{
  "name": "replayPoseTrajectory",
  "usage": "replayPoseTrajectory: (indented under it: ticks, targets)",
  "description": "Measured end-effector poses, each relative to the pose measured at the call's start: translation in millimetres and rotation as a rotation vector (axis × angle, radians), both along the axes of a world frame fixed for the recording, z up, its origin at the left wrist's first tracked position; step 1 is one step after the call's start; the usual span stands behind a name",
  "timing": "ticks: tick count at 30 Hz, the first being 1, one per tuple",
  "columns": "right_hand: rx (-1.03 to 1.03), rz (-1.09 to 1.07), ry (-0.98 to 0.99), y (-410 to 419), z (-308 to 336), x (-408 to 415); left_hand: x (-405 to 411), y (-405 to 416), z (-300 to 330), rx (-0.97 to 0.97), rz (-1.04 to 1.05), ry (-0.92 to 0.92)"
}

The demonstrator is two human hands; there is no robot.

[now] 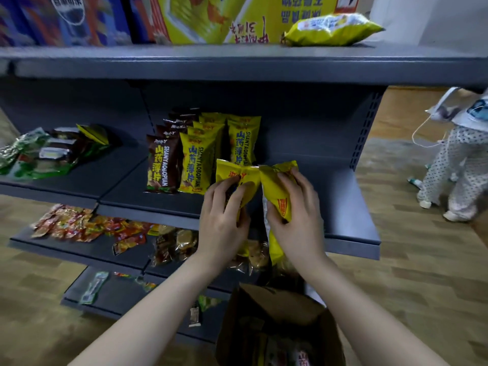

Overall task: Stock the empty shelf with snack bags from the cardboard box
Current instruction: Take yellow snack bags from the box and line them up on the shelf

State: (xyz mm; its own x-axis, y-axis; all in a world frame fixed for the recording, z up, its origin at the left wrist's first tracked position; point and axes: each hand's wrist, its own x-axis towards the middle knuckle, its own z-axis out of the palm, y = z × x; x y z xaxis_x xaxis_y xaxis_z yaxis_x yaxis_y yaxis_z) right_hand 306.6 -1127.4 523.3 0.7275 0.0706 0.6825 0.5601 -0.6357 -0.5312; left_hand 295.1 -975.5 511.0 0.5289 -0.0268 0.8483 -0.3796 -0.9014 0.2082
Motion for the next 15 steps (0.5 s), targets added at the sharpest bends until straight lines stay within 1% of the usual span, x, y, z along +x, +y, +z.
replayPoseTrajectory:
  ticks: [10, 15]
  targets:
    - [-0.021, -0.068, -0.055, 23, 11, 45, 47, 15, 16, -0.029, -0.057, -0.005]
    - [-0.033, -0.129, -0.034, 42, 9, 76, 82, 30, 12, -0.05, -0.08, 0.008]
